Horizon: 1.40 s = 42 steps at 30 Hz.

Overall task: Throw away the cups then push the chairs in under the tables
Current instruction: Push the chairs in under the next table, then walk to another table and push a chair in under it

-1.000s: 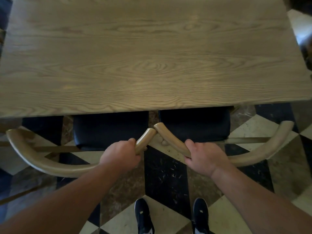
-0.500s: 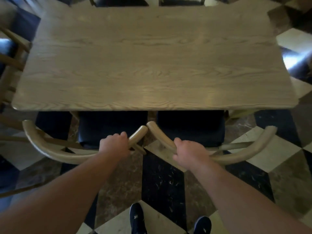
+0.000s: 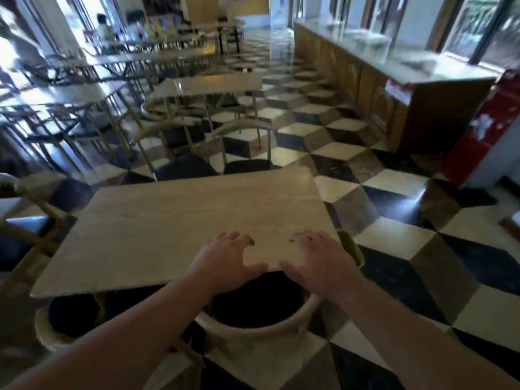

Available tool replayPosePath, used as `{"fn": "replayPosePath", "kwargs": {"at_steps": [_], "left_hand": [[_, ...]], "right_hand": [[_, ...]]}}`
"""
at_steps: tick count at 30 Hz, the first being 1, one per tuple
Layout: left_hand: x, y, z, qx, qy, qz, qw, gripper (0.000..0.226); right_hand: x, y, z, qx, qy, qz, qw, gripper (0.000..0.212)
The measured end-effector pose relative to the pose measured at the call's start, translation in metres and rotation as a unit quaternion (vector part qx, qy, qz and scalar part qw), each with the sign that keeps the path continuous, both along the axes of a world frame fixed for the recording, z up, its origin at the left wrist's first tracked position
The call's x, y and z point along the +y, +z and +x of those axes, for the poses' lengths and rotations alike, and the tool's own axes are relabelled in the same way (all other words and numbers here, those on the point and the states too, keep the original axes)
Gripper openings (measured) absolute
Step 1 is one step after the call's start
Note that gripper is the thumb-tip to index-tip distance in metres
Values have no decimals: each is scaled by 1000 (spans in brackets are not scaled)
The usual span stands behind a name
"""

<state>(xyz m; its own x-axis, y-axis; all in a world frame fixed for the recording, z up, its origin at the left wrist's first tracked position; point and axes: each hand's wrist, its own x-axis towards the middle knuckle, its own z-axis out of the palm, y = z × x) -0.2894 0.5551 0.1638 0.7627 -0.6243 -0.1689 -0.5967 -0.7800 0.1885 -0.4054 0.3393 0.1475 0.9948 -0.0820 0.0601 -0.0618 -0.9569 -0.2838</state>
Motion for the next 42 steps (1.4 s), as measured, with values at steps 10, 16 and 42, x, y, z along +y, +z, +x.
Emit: {"fn": "replayPosePath", "kwargs": {"at_steps": [10, 16, 42], "left_hand": [[-193, 159, -65, -84, -139, -116, 980, 64], [-302, 209, -60, -132, -175, -171, 961, 68], [-704, 147, 170, -75, -152, -97, 981, 47]], "right_hand": [[-180, 144, -95, -88, -123, -39, 988, 83], [-274, 194, -104, -129, -182, -92, 970, 90], [-663, 175, 107, -51, -150, -128, 979, 58]]}}
